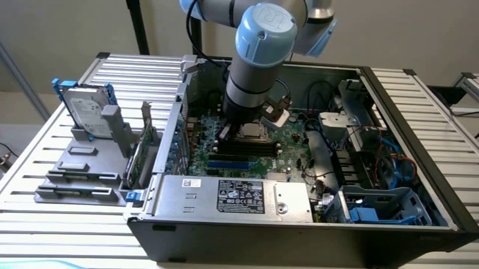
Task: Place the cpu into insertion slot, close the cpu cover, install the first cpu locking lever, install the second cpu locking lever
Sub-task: 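Install the second cpu locking lever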
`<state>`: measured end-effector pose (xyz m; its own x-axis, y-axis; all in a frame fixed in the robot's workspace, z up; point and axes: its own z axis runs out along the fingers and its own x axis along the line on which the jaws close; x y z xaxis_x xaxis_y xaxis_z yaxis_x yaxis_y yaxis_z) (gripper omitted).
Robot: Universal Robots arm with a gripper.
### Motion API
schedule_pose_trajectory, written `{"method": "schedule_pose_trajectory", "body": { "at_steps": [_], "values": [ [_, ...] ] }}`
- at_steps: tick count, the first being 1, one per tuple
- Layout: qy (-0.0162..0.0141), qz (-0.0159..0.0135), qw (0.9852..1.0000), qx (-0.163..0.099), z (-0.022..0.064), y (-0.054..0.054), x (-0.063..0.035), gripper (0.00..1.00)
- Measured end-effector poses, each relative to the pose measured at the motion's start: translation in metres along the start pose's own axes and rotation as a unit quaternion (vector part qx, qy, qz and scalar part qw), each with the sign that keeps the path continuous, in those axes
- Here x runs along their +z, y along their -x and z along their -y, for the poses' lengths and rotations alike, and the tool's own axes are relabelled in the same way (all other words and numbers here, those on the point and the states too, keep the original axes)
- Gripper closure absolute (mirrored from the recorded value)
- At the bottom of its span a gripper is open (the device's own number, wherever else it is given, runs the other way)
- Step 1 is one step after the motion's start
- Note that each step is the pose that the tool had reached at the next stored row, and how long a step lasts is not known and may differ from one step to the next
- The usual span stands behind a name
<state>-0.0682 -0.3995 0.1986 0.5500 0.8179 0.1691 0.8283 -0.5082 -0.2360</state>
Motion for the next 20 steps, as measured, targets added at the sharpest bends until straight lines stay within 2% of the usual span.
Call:
{"method": "schedule_pose_trajectory", "body": {
  "at_steps": [12,16,20],
  "values": [
    [-0.0001,0.0009,1.0,-0.005,0.0007,-0.001,0.0044,0.89],
    [0.0015,0.0038,1.0,-0.006,0.0009,-0.0012,0.0037,0.89],
    [0.0024,0.0056,1.0,-0.007,0.0031,-0.0027,-0.005,0.89]
  ]
}}
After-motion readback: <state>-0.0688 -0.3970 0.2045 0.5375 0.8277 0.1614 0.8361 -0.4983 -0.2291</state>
